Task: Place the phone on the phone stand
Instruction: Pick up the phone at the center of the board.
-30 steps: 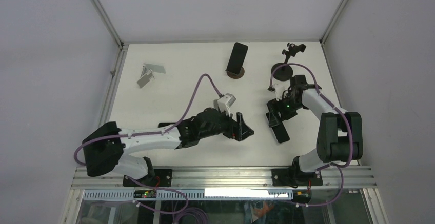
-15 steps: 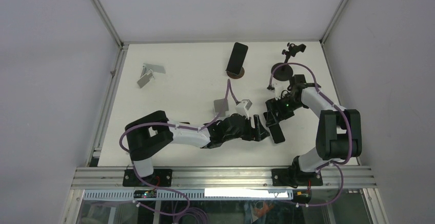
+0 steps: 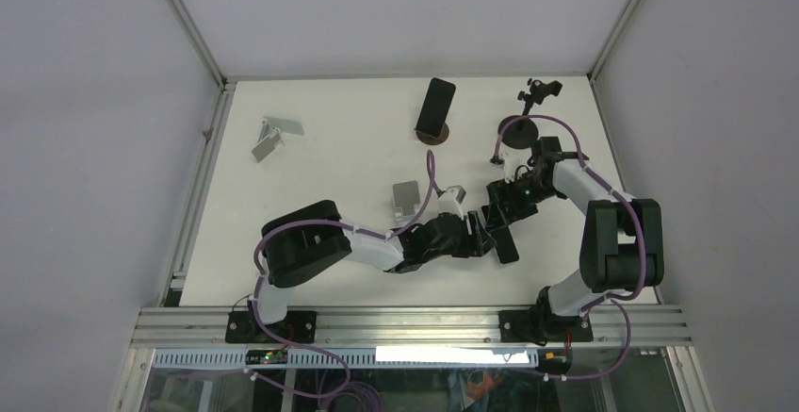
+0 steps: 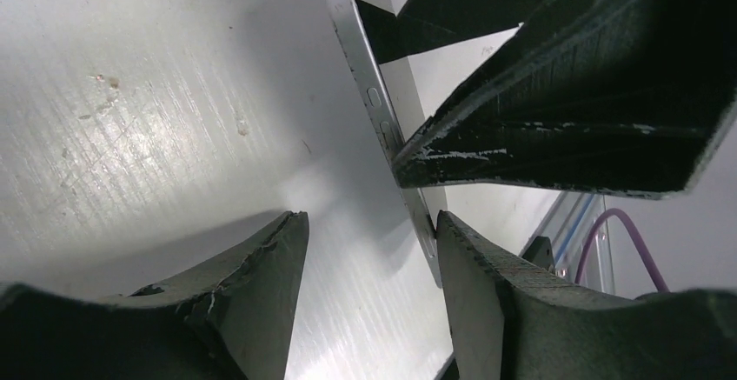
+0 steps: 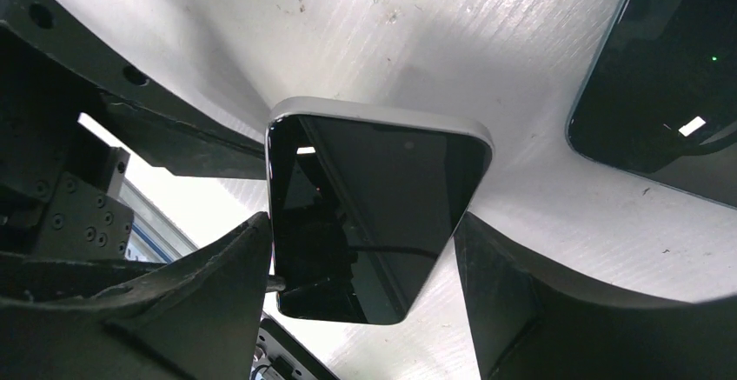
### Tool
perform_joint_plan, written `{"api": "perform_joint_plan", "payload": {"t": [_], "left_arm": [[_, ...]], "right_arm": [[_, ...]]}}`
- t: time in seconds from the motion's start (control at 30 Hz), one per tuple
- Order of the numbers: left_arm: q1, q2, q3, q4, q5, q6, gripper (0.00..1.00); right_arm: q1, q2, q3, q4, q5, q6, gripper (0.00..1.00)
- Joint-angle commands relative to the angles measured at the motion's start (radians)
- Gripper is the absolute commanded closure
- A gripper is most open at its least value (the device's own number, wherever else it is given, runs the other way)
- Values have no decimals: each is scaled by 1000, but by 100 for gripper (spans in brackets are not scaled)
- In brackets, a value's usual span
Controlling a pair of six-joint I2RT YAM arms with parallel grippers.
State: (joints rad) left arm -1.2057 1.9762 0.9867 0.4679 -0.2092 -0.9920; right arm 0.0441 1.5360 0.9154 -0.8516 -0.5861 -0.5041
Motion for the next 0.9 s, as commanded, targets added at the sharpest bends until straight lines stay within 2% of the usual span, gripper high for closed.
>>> {"api": "perform_joint_plan", "payload": {"t": [0.0,0.27,0.63,0.73,0.87], "left_arm": [[-13,26,40,91,-76,-19,44],[-13,96,84,120,-84,-57,57],[-14,118,64,199,-76,-76,100],[-13,109,39,235,-75,-70,100],[-13,92,3,288,-63,-48,100]], "right_arm": [[5,4,40,-6,-56,25,64],[5,19,40,2,-68,42,65],[7,22,44,0,-83,43,63],[8,21,50,-9,-97,40,57],[7,3,64,-38,-124,13,37]]}}
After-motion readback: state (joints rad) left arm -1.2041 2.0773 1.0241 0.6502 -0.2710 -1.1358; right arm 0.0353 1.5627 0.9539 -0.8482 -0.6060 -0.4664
